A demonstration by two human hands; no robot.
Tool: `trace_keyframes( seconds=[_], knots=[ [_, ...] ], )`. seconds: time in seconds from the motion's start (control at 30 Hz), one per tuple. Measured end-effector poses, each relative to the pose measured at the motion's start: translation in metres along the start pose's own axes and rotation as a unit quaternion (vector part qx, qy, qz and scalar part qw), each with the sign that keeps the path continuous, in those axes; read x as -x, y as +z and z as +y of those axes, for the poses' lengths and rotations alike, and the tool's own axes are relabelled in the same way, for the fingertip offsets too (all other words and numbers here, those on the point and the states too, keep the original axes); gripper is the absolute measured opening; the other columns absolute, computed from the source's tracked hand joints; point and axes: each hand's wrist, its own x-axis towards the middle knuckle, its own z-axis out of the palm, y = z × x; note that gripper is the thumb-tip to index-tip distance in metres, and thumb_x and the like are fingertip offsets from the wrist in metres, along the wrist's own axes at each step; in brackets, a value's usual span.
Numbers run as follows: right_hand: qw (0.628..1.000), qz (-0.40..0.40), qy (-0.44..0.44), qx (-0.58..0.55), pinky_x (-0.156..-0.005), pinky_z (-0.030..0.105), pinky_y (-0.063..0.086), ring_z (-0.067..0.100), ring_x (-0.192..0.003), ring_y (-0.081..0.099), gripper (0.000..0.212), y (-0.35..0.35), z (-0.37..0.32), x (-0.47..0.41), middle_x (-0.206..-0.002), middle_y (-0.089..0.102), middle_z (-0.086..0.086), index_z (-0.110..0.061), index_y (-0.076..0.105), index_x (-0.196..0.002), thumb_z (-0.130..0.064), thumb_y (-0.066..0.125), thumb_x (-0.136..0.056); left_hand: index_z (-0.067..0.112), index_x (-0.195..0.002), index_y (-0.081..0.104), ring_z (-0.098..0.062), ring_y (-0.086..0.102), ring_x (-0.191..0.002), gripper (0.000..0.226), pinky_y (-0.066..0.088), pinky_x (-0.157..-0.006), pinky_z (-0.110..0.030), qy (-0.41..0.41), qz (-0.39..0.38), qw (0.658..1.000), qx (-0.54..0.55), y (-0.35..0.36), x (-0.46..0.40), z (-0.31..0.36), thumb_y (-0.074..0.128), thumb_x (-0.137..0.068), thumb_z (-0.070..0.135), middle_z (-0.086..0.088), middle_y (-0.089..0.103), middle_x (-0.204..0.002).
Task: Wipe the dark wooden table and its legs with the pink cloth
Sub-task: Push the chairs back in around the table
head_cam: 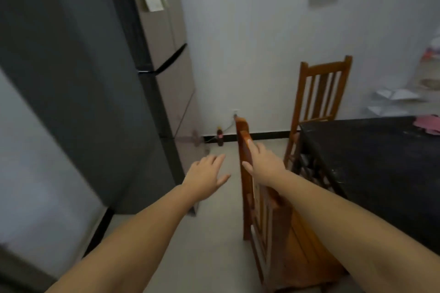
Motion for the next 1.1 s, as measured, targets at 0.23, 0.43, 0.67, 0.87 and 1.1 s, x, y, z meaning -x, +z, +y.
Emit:
trace_keyframes(
  seconds=[0.23, 0.43, 0.67, 0.87, 1.1],
  knots=[
    [0.982, -0.084, 0.157, -0.064, -0.096, 0.04, 0.044, 0.029, -0.115, 0.056, 0.065, 0.014, -0.006, -0.024, -0.13, 0.053, 0.017, -0.012, 0.007, -0.151, -0.019, 0.045, -0.098, 0.019, -0.145, 0.018, -0.023, 0.029, -0.134, 0.062, 0.024, -0.108, -0.036, 0.191, -0.028, 0.981, -0.007, 0.026, -0.102, -0.013, 0.041, -0.093, 0.044, -0.007, 0.028, -0.148],
    [0.966, -0.055, 0.228, -0.109, -0.092, 0.042, 0.048, 0.028, -0.107, 0.061, 0.047, 0.015, -0.014, -0.024, -0.12, 0.06, 0.01, -0.02, 0.024, -0.144, -0.032, 0.038, -0.1, 0.017, -0.134, 0.039, -0.027, 0.035, -0.131, 0.057, 0.018, -0.112, -0.042, 0.43, -0.01, 0.901, -0.055, 0.05, -0.183, -0.02, 0.051, -0.087, 0.048, -0.009, 0.042, -0.138],
    [0.902, -0.032, 0.427, -0.063, -0.072, 0.03, 0.055, 0.012, -0.076, 0.06, 0.035, 0.023, -0.022, -0.005, -0.083, 0.056, -0.007, -0.025, 0.047, -0.107, -0.053, 0.054, -0.088, 0.02, -0.11, 0.048, -0.018, 0.047, -0.104, 0.047, 0.034, -0.093, -0.031, 0.562, -0.069, 0.824, -0.016, 0.048, -0.247, -0.024, 0.049, -0.082, 0.058, -0.001, 0.05, -0.11],
    [0.882, -0.004, 0.472, 0.003, -0.067, 0.025, 0.05, 0.01, -0.071, 0.055, 0.038, 0.024, -0.022, -0.016, -0.074, 0.051, -0.009, -0.025, 0.046, -0.094, -0.062, 0.05, -0.087, 0.016, -0.108, 0.051, -0.021, 0.048, -0.109, 0.047, 0.03, -0.106, -0.04, 0.63, -0.057, 0.775, -0.01, 0.06, -0.28, -0.013, 0.052, -0.081, 0.055, -0.004, 0.054, -0.111],
    [0.869, 0.006, 0.495, 0.003, -0.068, 0.027, 0.054, 0.01, -0.071, 0.058, 0.04, 0.018, 0.015, -0.036, -0.071, 0.052, -0.01, -0.026, 0.046, -0.091, -0.066, 0.049, -0.084, 0.02, -0.116, 0.045, -0.018, 0.043, -0.115, 0.047, 0.024, -0.108, -0.034, 0.645, -0.105, 0.756, -0.032, 0.058, -0.324, 0.022, 0.046, -0.086, 0.056, 0.0, 0.049, -0.119]
  ],
)
